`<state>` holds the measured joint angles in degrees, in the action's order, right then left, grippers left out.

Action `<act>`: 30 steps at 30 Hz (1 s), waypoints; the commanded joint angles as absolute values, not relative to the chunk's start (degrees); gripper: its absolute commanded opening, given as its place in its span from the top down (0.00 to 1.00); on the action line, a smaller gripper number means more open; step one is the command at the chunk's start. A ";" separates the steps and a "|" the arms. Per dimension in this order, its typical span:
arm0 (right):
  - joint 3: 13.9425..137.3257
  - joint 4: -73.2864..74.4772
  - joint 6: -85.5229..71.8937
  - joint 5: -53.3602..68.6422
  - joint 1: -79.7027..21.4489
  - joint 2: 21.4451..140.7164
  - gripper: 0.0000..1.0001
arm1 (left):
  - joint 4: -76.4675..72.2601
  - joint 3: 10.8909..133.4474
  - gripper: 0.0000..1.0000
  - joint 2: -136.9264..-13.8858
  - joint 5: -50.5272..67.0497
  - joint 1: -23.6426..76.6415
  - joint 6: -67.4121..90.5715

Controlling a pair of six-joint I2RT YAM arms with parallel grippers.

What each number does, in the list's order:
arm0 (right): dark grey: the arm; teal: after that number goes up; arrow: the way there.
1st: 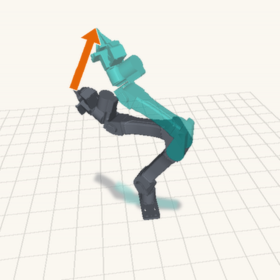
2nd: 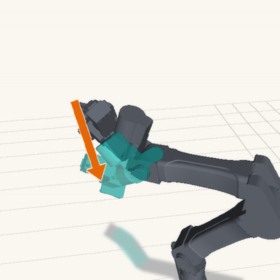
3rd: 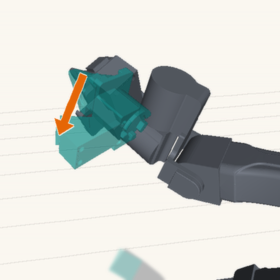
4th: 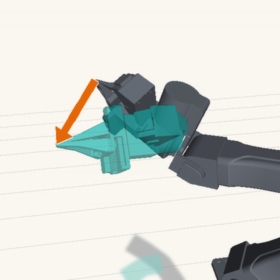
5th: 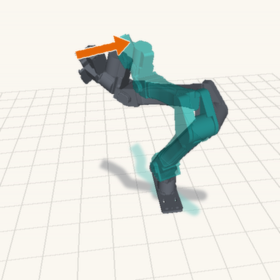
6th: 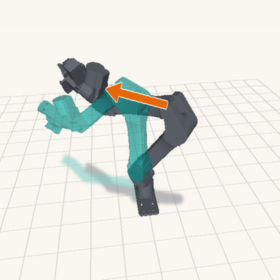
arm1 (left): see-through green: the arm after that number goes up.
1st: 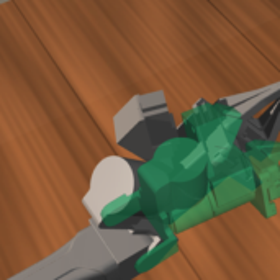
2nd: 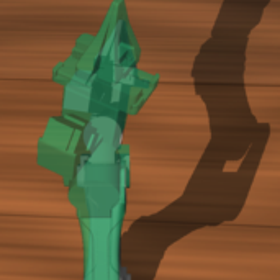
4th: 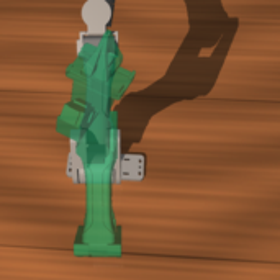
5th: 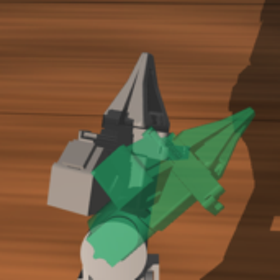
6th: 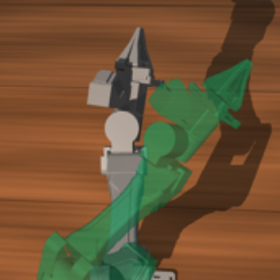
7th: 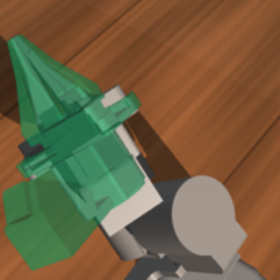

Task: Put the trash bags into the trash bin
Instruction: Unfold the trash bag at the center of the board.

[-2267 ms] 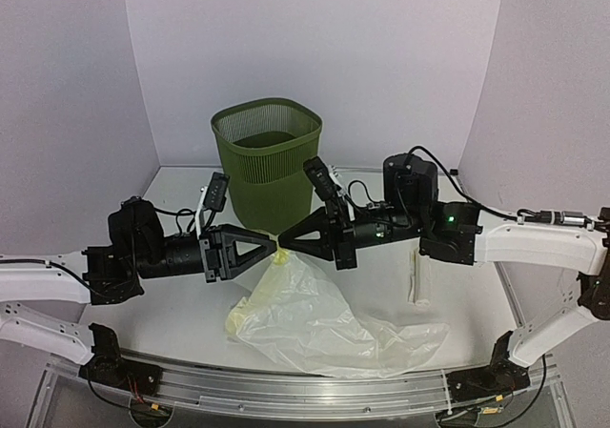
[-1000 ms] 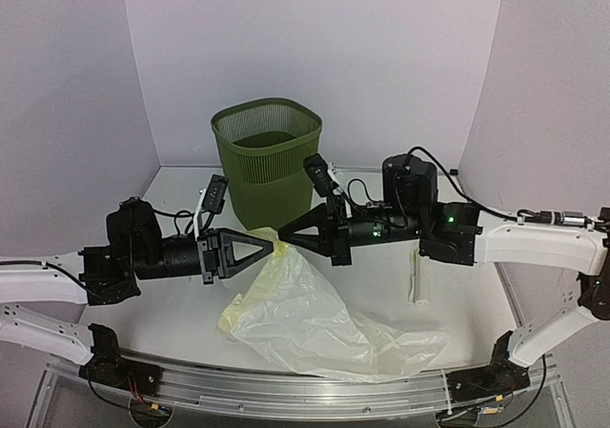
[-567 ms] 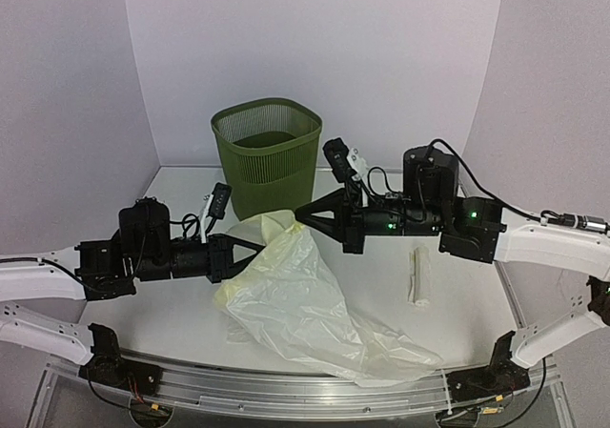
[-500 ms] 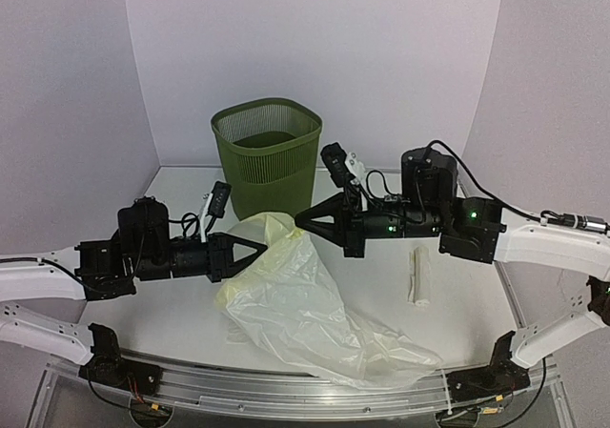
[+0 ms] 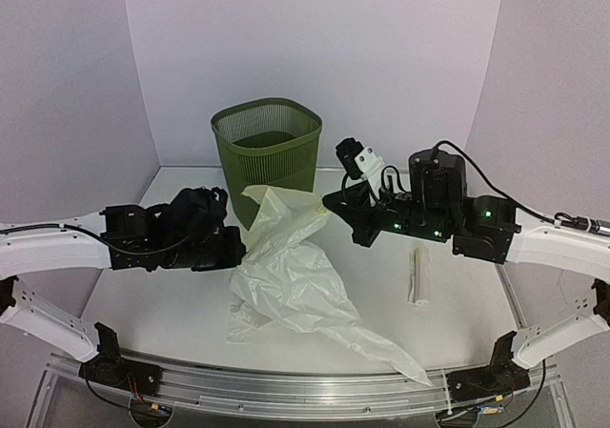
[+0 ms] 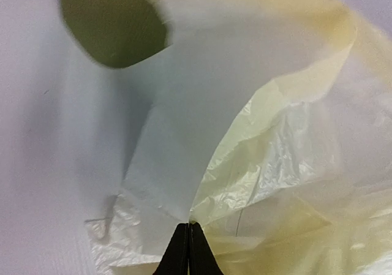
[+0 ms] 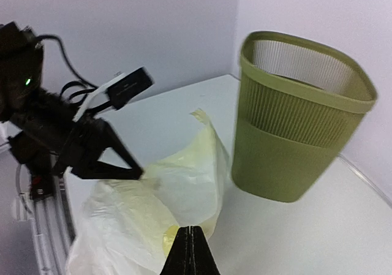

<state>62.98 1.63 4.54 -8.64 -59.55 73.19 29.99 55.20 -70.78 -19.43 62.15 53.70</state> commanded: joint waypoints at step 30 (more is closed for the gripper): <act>60.23 7.38 13.81 6.63 -58.51 65.59 0.99 | 13.08 57.47 1.00 -61.50 -7.53 56.70 31.38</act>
<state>56.32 7.29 18.95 -28.34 -58.40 62.04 47.13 63.43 -67.06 -30.17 56.80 52.87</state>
